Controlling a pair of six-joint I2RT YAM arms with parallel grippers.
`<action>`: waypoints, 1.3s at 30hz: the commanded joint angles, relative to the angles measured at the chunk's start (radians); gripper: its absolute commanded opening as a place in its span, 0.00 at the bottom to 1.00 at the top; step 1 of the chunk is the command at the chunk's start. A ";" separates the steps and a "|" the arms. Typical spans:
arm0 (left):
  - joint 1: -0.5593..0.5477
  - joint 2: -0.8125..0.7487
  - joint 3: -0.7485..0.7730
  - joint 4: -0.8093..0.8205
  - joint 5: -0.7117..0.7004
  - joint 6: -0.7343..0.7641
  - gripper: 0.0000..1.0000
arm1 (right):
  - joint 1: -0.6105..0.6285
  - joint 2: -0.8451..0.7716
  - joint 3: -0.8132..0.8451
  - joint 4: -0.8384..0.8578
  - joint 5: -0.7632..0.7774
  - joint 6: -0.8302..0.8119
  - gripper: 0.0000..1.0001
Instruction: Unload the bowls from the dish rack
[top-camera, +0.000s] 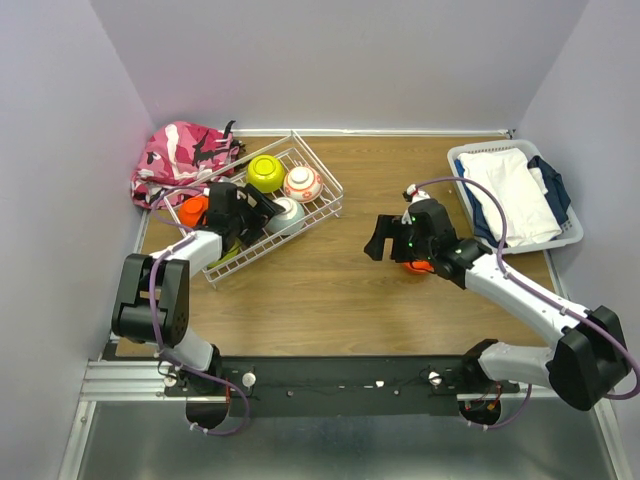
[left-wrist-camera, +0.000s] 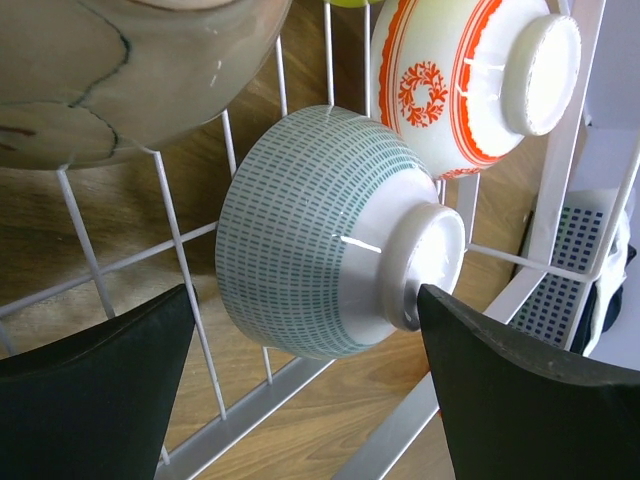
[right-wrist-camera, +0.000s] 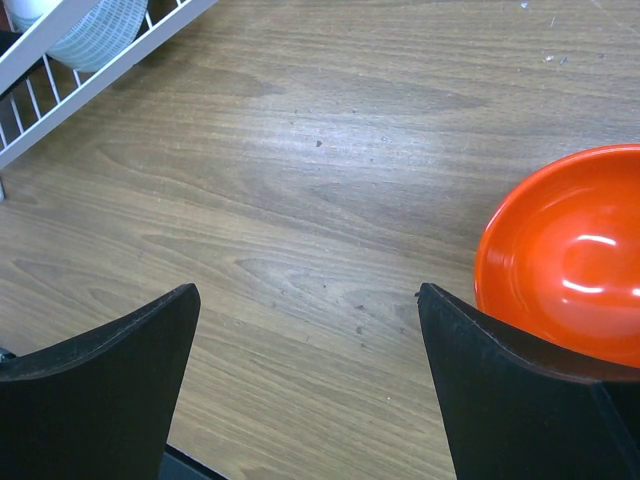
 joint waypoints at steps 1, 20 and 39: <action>-0.031 -0.019 0.045 -0.069 -0.040 0.038 0.98 | 0.002 0.010 0.008 0.014 -0.029 0.002 0.98; -0.042 -0.021 0.090 -0.094 -0.076 0.080 0.99 | 0.005 0.002 -0.005 0.019 -0.032 0.005 0.98; -0.044 0.113 0.067 -0.061 -0.033 0.046 0.99 | 0.004 0.002 -0.025 0.031 -0.040 0.019 0.98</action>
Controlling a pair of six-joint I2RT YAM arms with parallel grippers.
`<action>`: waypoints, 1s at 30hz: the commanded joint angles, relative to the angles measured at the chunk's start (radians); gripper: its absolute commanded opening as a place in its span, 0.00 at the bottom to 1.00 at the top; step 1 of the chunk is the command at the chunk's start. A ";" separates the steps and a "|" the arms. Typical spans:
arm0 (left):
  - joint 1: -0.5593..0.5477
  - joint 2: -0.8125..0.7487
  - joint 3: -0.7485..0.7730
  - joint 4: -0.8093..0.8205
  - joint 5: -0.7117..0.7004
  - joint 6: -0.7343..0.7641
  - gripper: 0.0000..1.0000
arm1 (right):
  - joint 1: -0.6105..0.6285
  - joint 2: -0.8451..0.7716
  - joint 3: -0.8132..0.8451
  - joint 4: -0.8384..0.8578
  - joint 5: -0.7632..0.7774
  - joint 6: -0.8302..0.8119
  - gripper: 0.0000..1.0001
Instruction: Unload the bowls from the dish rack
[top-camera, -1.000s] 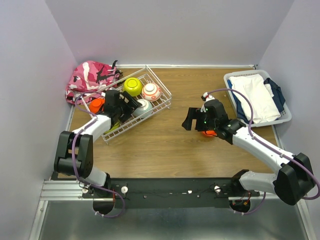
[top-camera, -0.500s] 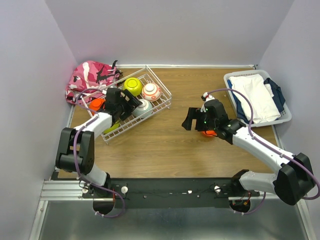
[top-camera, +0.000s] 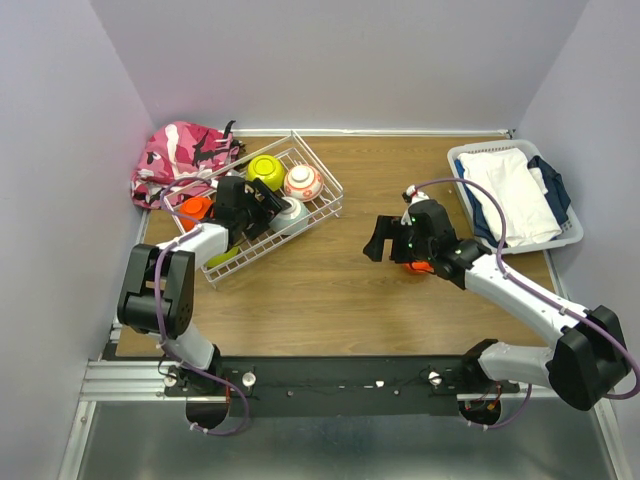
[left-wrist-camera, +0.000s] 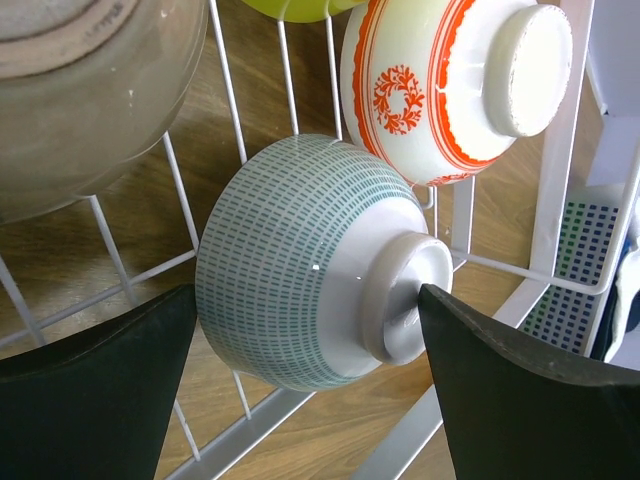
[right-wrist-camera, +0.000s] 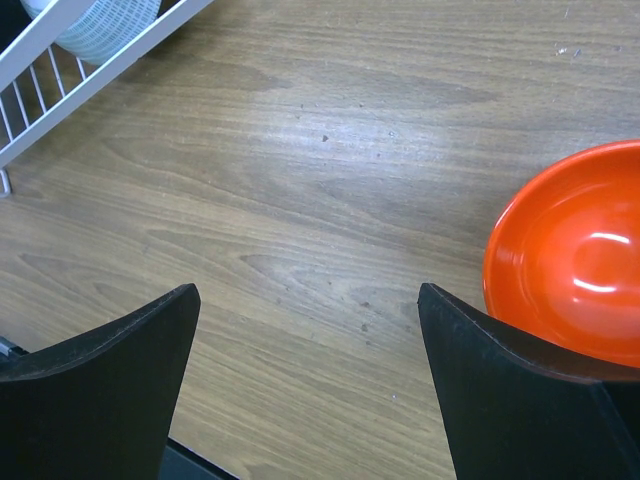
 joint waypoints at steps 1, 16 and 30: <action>0.000 0.054 -0.010 -0.040 0.014 -0.012 0.99 | 0.004 0.000 -0.019 0.024 -0.020 0.015 0.98; -0.002 -0.098 -0.021 -0.081 -0.018 0.016 0.64 | 0.004 -0.014 -0.022 0.026 -0.024 0.024 0.98; -0.003 -0.202 0.051 -0.191 -0.085 0.163 0.48 | 0.004 -0.021 -0.004 0.017 -0.028 0.026 0.98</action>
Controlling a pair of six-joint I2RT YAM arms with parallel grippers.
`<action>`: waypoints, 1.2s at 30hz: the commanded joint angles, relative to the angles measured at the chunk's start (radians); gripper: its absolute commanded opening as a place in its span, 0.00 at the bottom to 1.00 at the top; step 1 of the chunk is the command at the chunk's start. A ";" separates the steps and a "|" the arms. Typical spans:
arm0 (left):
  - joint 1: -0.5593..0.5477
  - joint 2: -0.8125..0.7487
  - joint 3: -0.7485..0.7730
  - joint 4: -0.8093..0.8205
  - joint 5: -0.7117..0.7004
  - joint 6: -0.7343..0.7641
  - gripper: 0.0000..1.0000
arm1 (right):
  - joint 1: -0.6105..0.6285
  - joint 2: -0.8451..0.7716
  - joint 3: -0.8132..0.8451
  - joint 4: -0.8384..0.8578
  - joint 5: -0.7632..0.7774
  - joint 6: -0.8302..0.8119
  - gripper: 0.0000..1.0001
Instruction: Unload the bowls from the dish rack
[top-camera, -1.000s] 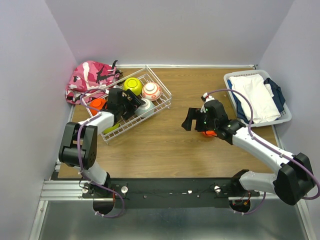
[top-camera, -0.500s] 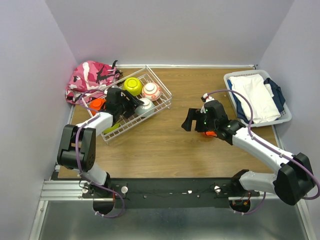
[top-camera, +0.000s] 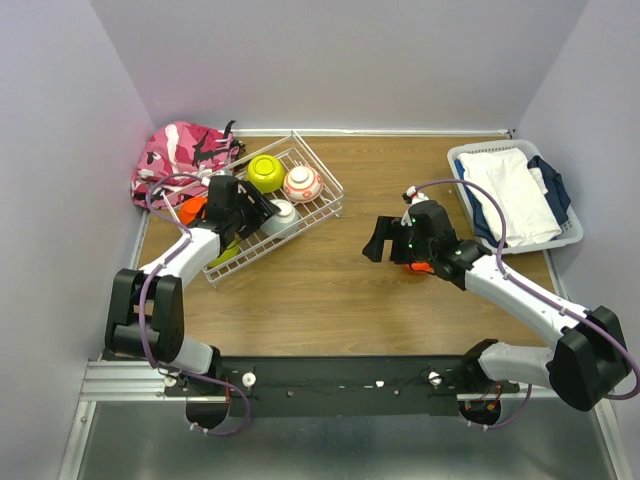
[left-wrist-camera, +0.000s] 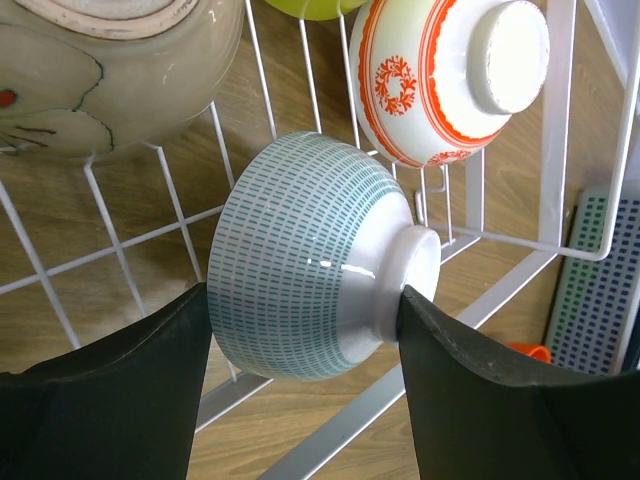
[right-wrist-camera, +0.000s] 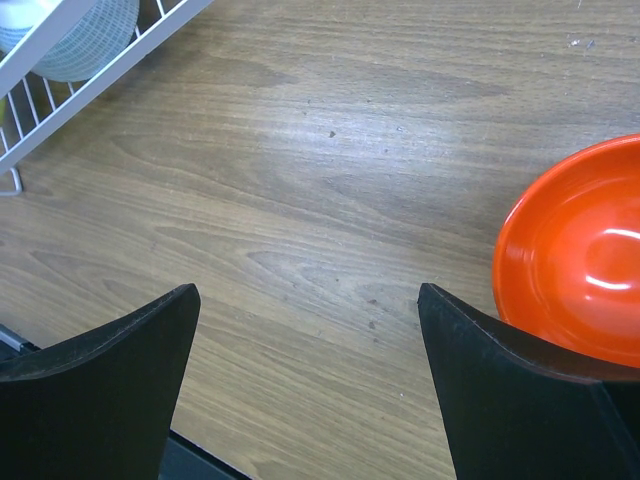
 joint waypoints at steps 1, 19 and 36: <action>-0.011 -0.061 0.069 -0.052 -0.046 0.111 0.48 | 0.005 -0.018 0.008 0.009 -0.013 0.006 0.98; -0.111 -0.168 0.219 -0.196 -0.175 0.485 0.48 | 0.004 -0.030 0.075 -0.069 0.029 -0.040 0.98; -0.451 -0.286 0.213 -0.175 -0.471 1.022 0.48 | 0.004 -0.005 0.275 -0.271 0.127 -0.057 1.00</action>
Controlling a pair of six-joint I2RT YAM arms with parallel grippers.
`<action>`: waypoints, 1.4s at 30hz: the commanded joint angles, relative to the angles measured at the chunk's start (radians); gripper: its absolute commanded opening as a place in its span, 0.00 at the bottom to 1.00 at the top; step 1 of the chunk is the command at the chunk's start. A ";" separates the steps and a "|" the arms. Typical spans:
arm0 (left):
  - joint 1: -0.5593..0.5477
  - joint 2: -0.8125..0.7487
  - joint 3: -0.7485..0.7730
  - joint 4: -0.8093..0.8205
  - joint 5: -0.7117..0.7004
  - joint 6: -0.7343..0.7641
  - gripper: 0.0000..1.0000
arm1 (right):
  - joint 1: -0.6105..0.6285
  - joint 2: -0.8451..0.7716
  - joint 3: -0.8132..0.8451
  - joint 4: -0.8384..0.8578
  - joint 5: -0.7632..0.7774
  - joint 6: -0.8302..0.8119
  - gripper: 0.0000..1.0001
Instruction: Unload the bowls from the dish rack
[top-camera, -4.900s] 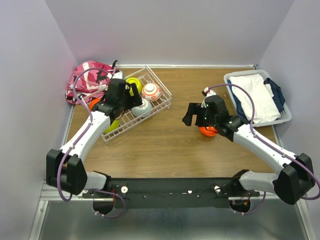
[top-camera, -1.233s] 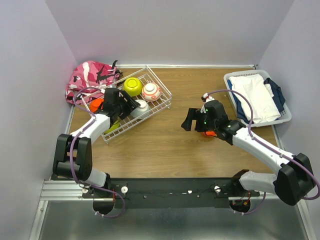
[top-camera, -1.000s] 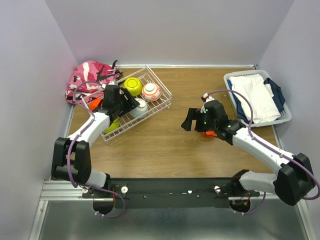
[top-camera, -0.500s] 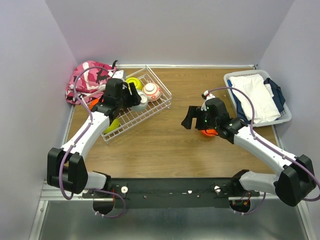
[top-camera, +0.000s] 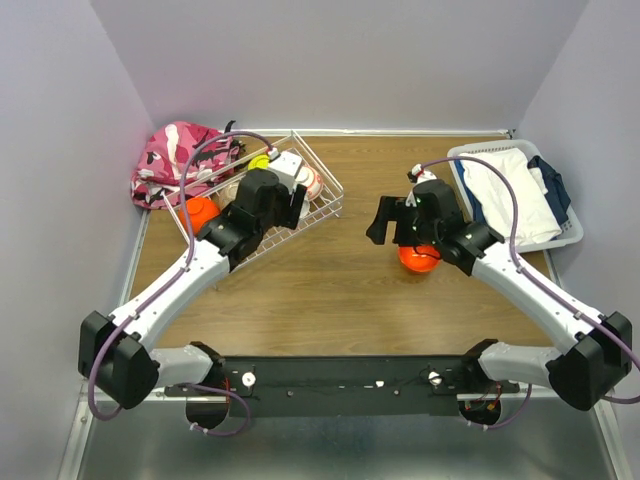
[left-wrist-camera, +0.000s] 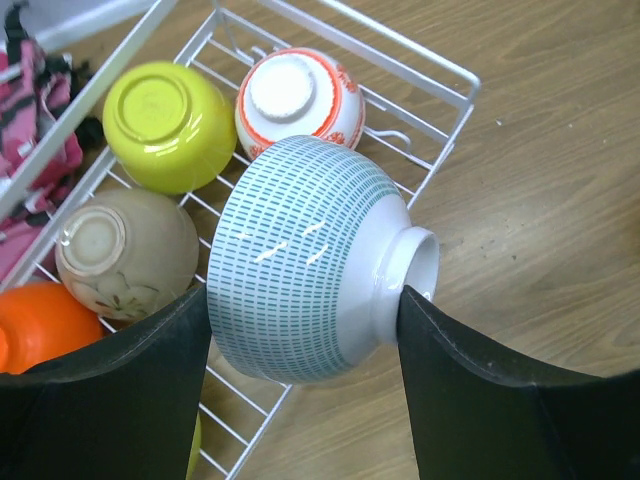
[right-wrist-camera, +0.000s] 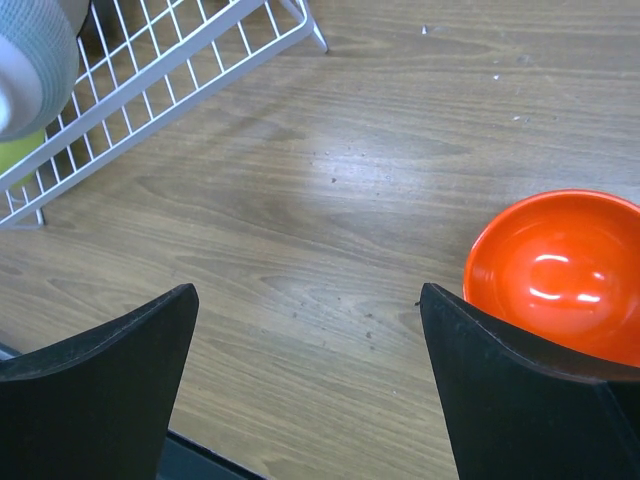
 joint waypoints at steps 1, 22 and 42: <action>-0.114 -0.080 -0.005 0.066 -0.134 0.219 0.48 | 0.004 -0.007 0.076 -0.105 0.061 -0.015 1.00; -0.582 -0.134 -0.289 0.383 -0.422 0.607 0.48 | 0.002 0.114 0.278 -0.278 0.064 -0.118 1.00; -0.741 -0.009 -0.344 0.569 -0.479 0.789 0.48 | -0.019 0.428 0.647 -0.599 -0.252 -0.193 1.00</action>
